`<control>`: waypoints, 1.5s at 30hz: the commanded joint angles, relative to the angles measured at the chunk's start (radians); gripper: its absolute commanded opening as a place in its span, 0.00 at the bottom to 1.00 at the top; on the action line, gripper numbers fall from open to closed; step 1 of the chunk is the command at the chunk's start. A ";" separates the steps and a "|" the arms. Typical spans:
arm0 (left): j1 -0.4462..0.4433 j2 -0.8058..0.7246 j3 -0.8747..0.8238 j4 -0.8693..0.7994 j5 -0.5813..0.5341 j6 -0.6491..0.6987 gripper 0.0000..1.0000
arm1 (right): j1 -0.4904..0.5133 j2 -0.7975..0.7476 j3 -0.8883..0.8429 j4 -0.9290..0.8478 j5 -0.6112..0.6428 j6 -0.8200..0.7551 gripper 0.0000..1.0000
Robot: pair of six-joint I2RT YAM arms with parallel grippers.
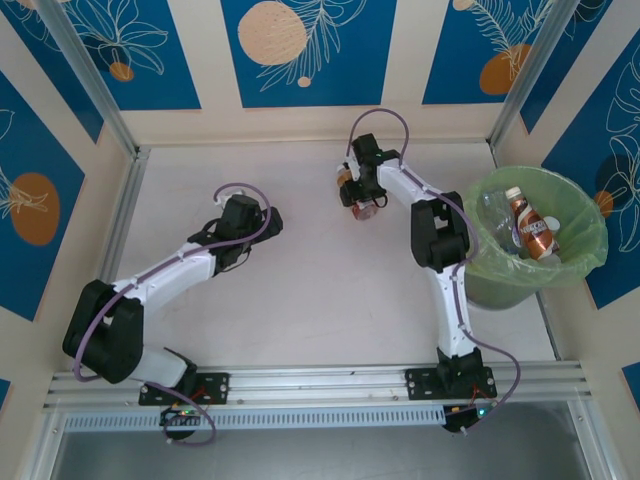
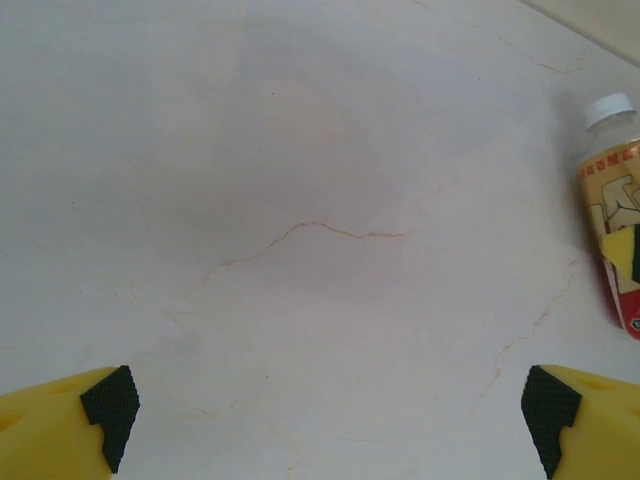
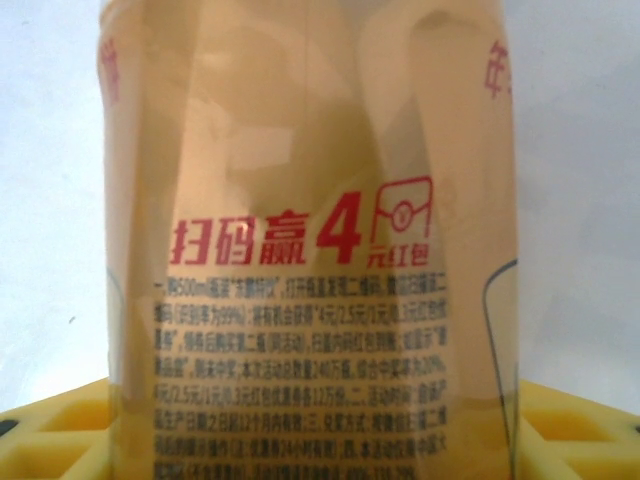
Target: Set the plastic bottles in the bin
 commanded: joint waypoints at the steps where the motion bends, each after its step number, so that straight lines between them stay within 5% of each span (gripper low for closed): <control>1: 0.014 0.006 0.025 -0.012 0.020 -0.013 1.00 | 0.012 -0.126 -0.058 0.046 -0.028 -0.013 0.60; 26: 0.014 0.028 0.039 0.036 0.084 -0.018 1.00 | 0.012 -0.875 -0.564 0.264 -0.072 0.122 0.48; 37: 0.014 0.073 0.060 0.068 0.128 -0.038 1.00 | -0.007 -1.189 -0.620 0.235 0.069 0.074 0.48; 45: 0.014 0.113 0.081 0.089 0.165 -0.055 1.00 | -0.117 -1.344 -0.627 0.178 0.159 0.072 0.52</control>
